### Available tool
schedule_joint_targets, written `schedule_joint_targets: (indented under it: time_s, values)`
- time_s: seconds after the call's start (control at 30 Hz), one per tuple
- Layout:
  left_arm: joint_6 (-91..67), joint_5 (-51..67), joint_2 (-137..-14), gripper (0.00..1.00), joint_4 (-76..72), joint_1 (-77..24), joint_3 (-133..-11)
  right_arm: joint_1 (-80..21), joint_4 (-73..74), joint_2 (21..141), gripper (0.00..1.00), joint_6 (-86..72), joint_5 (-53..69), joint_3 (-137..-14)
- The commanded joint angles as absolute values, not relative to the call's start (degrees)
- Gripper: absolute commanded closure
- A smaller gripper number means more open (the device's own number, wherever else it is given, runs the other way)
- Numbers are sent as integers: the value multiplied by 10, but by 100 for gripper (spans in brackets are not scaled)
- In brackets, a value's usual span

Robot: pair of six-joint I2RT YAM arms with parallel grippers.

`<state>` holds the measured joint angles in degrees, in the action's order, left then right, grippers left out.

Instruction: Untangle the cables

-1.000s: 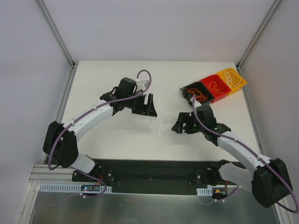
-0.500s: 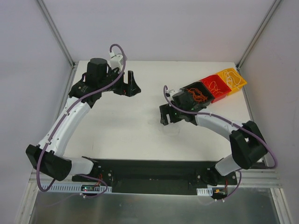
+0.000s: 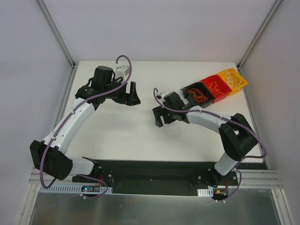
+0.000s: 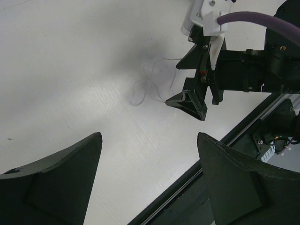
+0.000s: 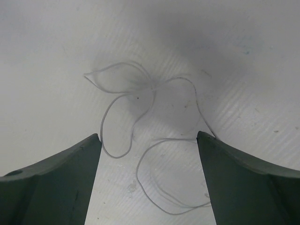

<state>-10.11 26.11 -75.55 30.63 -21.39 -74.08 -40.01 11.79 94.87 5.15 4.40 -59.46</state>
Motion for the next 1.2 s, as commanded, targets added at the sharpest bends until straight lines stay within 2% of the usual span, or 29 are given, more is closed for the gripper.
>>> schedule_joint_targets:
  time_s: [0.0, 0.2, 0.57, 0.77, 1.03, 1.17]
  values:
    - [-90, 274, -740, 19, 297, -216, -741, -410, 77, 967, 14, 36, 90, -605]
    - [-91, 272, -746, 18, 294, -216, -738, -435, 123, 1010, 16, 39, 56, -663]
    - [-92, 276, -754, 19, 294, -216, -737, -451, 145, 1032, 16, 56, 19, -672]
    - [-92, 278, -757, 18, 294, -216, -737, -481, 153, 1055, 17, 52, -39, -688]
    - [-92, 280, -757, 18, 294, -216, -737, -498, 161, 1101, 17, -87, -119, -735]
    - [-92, 279, -756, 18, 294, -216, -737, -518, 221, 1143, 17, -169, -170, -793]
